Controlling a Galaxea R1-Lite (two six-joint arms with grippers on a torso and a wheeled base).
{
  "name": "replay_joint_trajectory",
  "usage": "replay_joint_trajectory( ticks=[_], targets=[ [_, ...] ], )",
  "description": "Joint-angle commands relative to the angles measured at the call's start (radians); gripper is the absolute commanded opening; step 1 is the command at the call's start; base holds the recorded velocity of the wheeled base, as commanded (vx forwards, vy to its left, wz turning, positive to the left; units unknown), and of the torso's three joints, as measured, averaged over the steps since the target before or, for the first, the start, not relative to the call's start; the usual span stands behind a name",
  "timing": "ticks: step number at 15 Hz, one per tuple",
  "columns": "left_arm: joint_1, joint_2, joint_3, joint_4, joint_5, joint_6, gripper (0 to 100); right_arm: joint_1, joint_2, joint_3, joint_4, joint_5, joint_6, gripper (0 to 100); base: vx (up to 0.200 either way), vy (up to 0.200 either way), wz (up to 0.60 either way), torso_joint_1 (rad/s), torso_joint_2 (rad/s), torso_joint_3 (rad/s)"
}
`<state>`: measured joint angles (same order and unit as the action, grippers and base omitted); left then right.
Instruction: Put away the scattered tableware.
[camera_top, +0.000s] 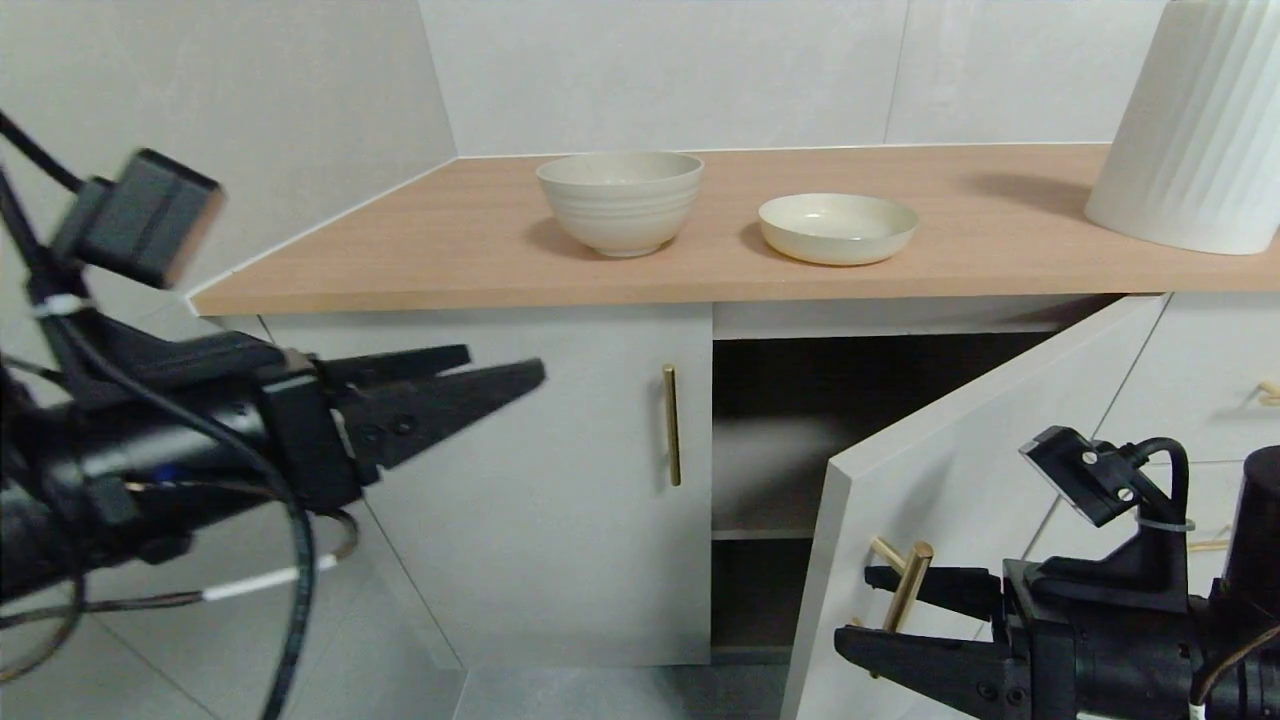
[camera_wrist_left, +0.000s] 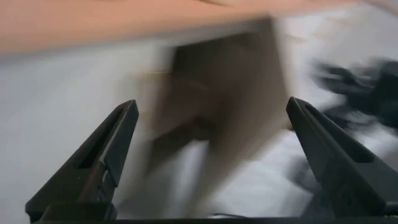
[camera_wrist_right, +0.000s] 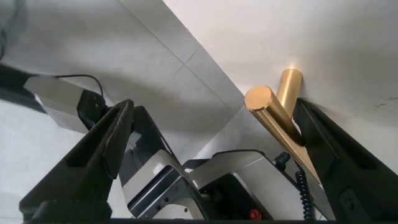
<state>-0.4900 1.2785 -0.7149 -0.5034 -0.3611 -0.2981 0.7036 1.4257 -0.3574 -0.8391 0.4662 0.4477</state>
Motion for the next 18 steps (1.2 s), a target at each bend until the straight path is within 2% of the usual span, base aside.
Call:
replay_joint_trajectory(
  ticks=[1,2,6,7,8,9,12,13,16,18],
  targets=[
    [-0.130,0.156,0.127,-0.139,-0.001,-0.042,100,-0.003,0.002,0.003,0.005,-0.004,0.000,100,0.000,0.000,0.00,0.000,0.00,0.000],
    [-0.137,0.177,0.147,-0.178,0.002,-0.029,100,-0.003,-0.002,0.008,0.005,-0.004,-0.006,100,0.000,0.000,0.00,0.000,0.00,0.000],
    [-0.171,0.315,0.152,-0.225,0.013,0.017,100,-0.003,-0.005,0.015,0.005,-0.008,-0.029,100,0.000,0.000,0.00,0.000,0.00,0.000],
    [-0.206,0.364,0.146,-0.270,0.048,0.019,100,-0.003,-0.011,0.014,0.005,-0.008,-0.029,100,0.000,0.000,0.00,0.000,0.00,0.000],
    [-0.229,0.404,0.141,-0.317,0.088,0.020,0,-0.004,-0.016,0.014,0.005,-0.008,-0.029,100,0.000,0.000,0.00,0.000,0.00,0.000],
    [-0.246,0.447,0.138,-0.363,0.116,0.022,0,-0.009,-0.019,0.015,0.003,-0.008,-0.029,100,0.000,0.000,0.00,0.000,0.00,0.000],
    [-0.269,0.576,0.081,-0.484,0.180,0.062,0,-0.012,-0.022,0.014,0.003,-0.009,-0.030,100,0.000,0.000,0.00,0.000,0.00,0.000],
    [-0.274,0.611,0.049,-0.558,0.202,0.066,0,-0.024,-0.022,0.014,0.003,-0.009,-0.030,100,0.000,0.000,0.00,0.000,0.00,0.000],
    [-0.315,0.614,0.038,-0.577,0.189,0.071,0,-0.047,-0.047,0.014,0.003,-0.009,-0.029,100,0.000,0.000,0.00,0.000,0.00,0.000],
    [-0.335,0.640,0.011,-0.572,0.139,0.071,0,-0.059,-0.064,0.012,0.005,-0.009,-0.029,100,0.000,0.000,0.00,0.000,0.00,0.000]
  ],
)
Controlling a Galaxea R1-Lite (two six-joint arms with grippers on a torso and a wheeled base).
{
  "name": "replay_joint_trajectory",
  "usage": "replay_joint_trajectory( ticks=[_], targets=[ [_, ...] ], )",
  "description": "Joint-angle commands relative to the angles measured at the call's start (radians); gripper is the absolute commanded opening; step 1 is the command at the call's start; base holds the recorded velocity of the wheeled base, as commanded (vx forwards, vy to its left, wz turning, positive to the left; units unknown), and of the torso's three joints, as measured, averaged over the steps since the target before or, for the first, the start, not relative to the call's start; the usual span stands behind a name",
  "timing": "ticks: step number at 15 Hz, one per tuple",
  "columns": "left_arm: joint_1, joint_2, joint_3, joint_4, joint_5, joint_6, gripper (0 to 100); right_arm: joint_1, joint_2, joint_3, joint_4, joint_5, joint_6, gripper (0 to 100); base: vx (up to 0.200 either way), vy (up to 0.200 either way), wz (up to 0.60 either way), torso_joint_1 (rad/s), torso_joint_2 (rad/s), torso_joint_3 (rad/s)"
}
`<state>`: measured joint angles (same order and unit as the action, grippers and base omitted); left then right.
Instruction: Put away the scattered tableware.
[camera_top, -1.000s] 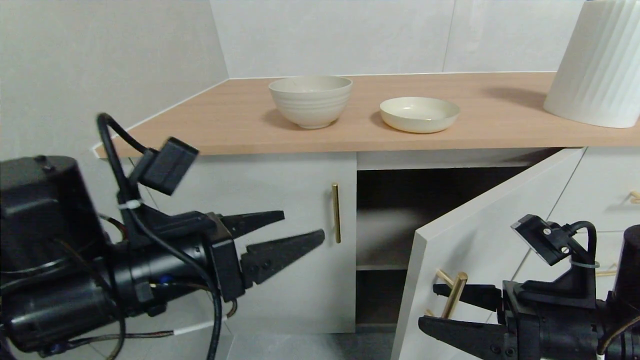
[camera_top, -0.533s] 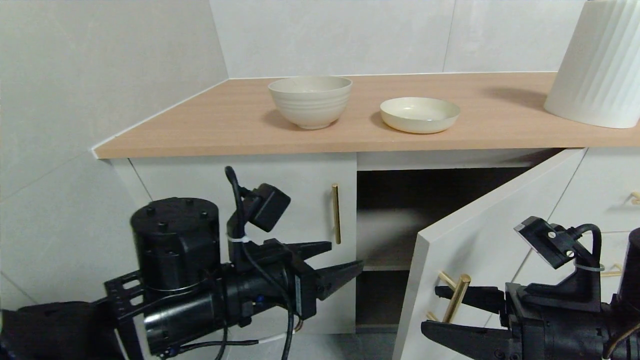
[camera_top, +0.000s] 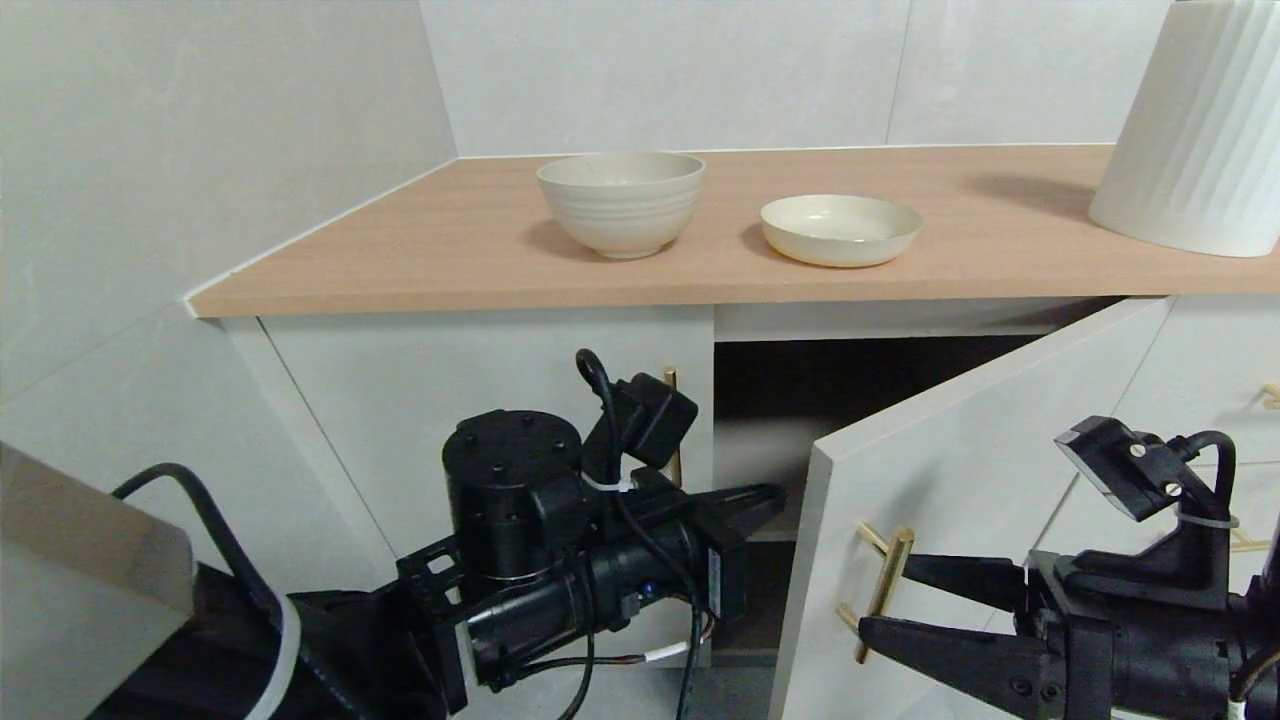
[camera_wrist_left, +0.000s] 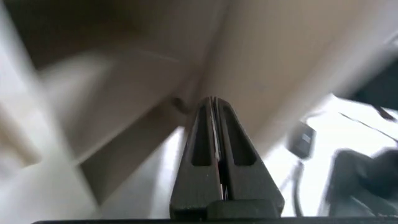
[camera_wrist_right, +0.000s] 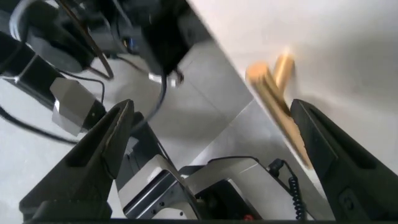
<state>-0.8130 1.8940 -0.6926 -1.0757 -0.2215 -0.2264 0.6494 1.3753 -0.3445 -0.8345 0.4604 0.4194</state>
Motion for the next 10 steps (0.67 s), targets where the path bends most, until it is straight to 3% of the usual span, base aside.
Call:
replay_joint_trajectory(
  ticks=[1,3,6,10],
  targets=[
    [-0.026,0.046,-0.024,-0.003,-0.039,0.001,0,-0.005,-0.013,-0.001,0.000,-0.003,-0.001,100,0.000,0.000,0.00,0.000,0.00,0.000],
    [-0.068,0.099,-0.044,-0.007,-0.058,-0.001,0,-0.005,-0.005,0.001,0.002,-0.003,-0.002,100,0.000,0.000,0.00,0.000,0.00,0.000],
    [-0.068,0.186,-0.101,-0.082,-0.050,-0.001,0,-0.005,0.014,0.001,0.006,-0.003,-0.002,100,0.000,0.000,0.00,0.000,0.00,0.000],
    [-0.068,0.125,-0.081,-0.085,-0.044,-0.001,0,-0.023,0.001,0.001,0.006,-0.003,-0.004,100,0.000,0.000,0.00,0.000,0.00,0.000]
  ],
)
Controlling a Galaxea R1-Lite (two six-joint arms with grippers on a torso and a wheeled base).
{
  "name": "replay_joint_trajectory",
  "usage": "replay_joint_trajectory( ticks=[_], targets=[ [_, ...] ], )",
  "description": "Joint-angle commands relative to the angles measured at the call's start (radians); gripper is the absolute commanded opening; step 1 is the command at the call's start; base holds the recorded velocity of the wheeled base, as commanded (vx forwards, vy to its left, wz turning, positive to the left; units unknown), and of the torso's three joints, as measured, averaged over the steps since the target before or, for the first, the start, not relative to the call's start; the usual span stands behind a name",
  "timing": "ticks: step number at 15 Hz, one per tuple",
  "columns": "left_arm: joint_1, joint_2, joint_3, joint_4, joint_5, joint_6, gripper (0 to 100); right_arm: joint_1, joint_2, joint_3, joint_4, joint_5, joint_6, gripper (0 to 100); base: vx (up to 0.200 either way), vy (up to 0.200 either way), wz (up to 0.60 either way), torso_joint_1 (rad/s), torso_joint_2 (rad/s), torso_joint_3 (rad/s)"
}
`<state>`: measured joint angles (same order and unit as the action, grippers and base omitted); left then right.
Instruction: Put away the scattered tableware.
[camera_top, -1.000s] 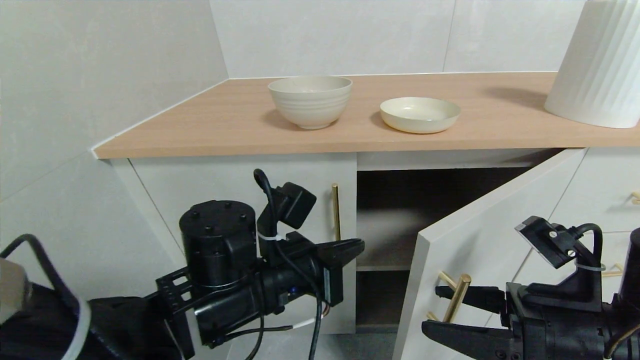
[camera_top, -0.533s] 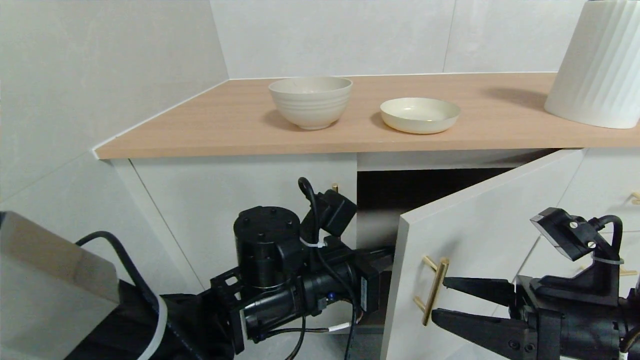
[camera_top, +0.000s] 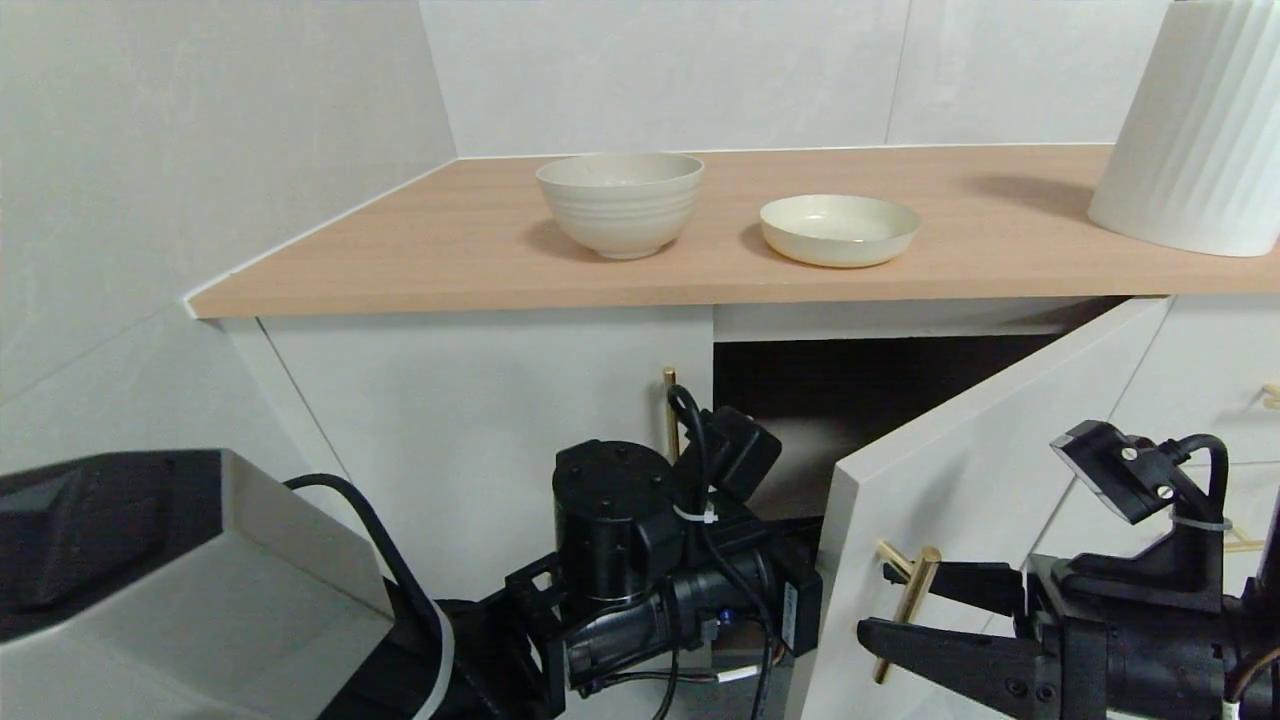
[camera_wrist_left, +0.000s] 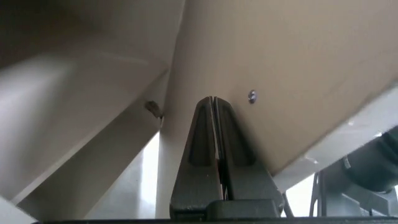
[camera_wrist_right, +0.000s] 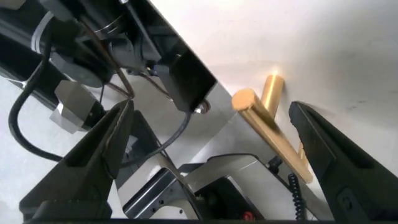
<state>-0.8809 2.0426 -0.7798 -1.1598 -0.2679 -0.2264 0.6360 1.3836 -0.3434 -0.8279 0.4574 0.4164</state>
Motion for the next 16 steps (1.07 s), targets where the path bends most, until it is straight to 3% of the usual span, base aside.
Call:
replay_joint_trajectory(
  ticks=[1,3,5,8,10,16],
  targets=[
    [0.000,-0.032,0.019,-0.001,0.004,-0.002,0,-0.058,-0.029,0.001,0.001,0.000,-0.013,100,0.000,0.000,0.00,0.000,0.00,0.000],
    [0.000,-0.036,0.019,-0.001,0.004,-0.002,0,-0.131,-0.037,0.030,0.007,0.000,-0.139,100,0.000,0.000,0.00,0.000,0.00,0.000],
    [0.000,-0.030,0.019,-0.001,0.002,-0.002,0,-0.168,-0.087,0.029,0.104,-0.049,-0.274,100,0.000,0.000,0.00,0.000,0.00,0.000],
    [0.000,-0.018,0.019,-0.001,-0.001,-0.002,0,-0.167,-0.294,-0.108,0.470,-0.069,-0.280,100,0.000,0.000,0.00,0.000,0.00,0.000],
    [0.000,-0.013,0.019,0.000,-0.002,-0.004,0,-0.167,-0.357,-0.166,0.604,-0.072,-0.309,100,0.000,0.000,0.00,0.000,0.00,0.000],
    [-0.020,0.002,-0.030,0.061,-0.001,-0.005,0,-0.167,-0.364,-0.187,0.605,-0.114,-0.317,100,0.000,0.000,0.00,0.000,0.00,0.000]
  ],
)
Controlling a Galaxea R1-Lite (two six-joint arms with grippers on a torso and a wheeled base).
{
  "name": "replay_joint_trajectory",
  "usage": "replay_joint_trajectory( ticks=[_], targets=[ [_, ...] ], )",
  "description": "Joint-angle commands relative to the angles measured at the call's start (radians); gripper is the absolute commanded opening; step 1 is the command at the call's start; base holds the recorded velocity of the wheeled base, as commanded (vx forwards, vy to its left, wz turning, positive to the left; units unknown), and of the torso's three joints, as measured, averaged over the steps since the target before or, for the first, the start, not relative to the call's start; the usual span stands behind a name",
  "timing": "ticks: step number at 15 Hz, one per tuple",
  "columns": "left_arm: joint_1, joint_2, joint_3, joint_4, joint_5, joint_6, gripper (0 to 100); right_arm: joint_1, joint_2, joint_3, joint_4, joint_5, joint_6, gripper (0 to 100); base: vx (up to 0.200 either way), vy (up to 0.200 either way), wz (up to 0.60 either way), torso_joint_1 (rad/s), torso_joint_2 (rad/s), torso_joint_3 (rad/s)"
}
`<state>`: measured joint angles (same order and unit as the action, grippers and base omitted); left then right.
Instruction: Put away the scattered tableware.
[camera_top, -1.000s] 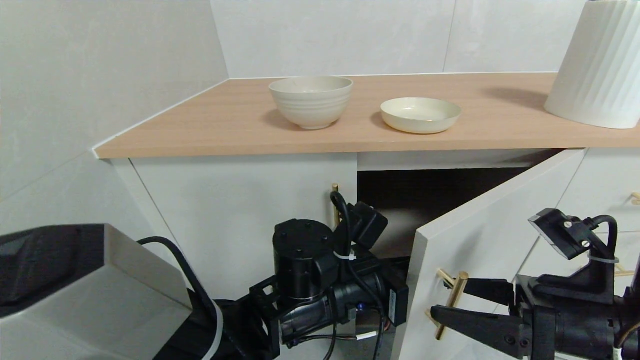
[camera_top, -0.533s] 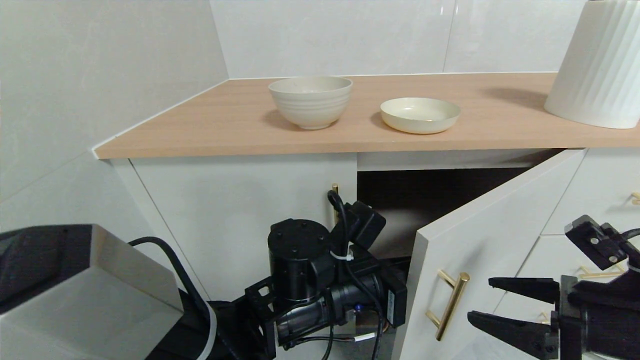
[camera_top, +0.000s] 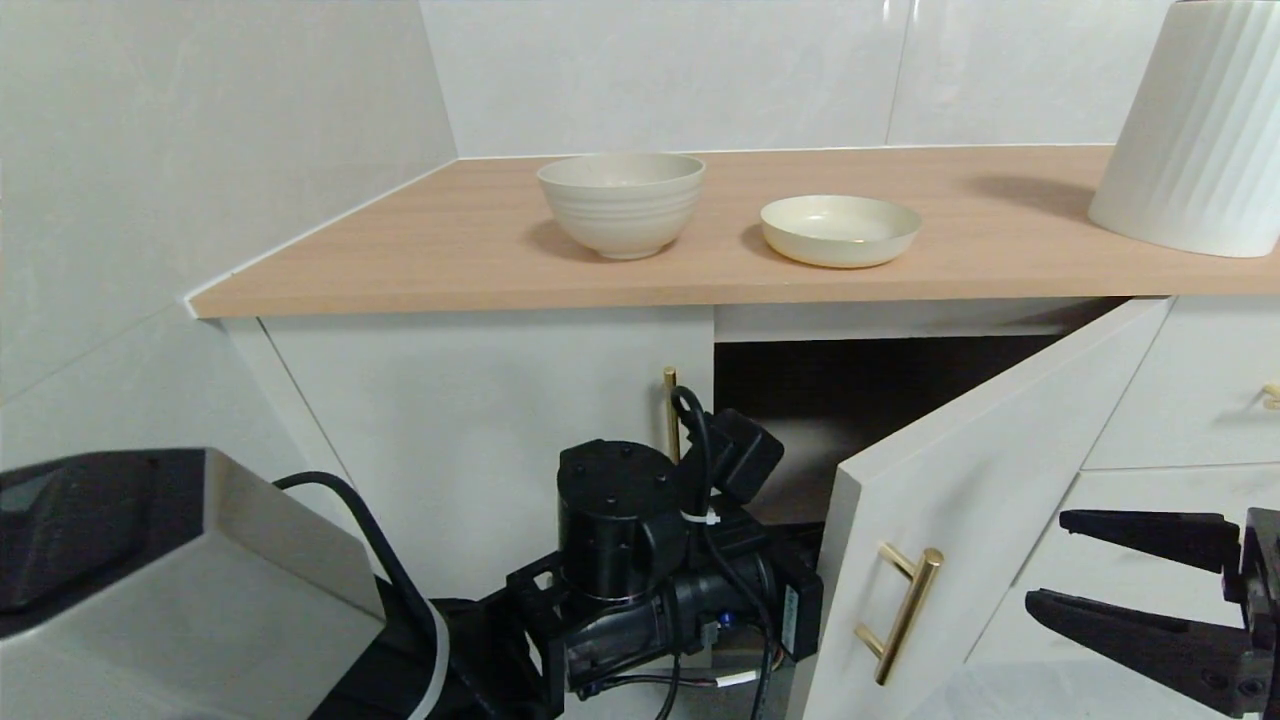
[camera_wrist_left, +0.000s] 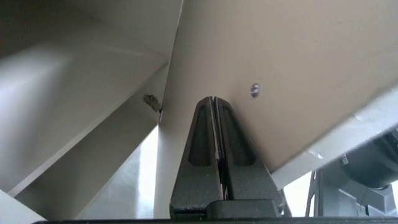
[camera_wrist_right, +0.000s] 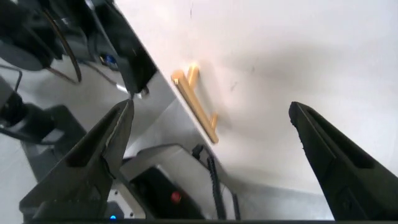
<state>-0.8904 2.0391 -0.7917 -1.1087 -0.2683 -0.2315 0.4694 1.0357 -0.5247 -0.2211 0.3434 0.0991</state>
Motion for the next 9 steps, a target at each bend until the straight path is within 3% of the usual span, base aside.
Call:
replay_joint_trajectory(
  ticks=[1,3,8,9],
  targets=[
    [-0.018,0.015,-0.034,0.027,0.000,0.000,0,0.000,-0.022,-0.008,-0.001,-0.006,0.001,100,0.000,0.000,0.00,0.000,0.00,0.000],
    [-0.025,0.018,-0.066,0.084,0.000,0.000,0,0.000,-0.034,-0.012,0.000,-0.012,-0.001,100,0.000,0.000,0.00,0.000,0.00,0.000],
    [-0.038,0.027,-0.096,0.122,0.000,-0.002,0,0.000,-0.049,-0.015,0.006,-0.012,0.001,100,-0.200,0.000,0.00,0.007,0.01,0.003],
    [-0.038,0.042,-0.116,0.136,0.001,-0.002,0,0.000,-0.049,-0.015,0.005,-0.012,-0.001,100,0.000,0.000,0.00,0.000,0.00,0.000]
  ],
)
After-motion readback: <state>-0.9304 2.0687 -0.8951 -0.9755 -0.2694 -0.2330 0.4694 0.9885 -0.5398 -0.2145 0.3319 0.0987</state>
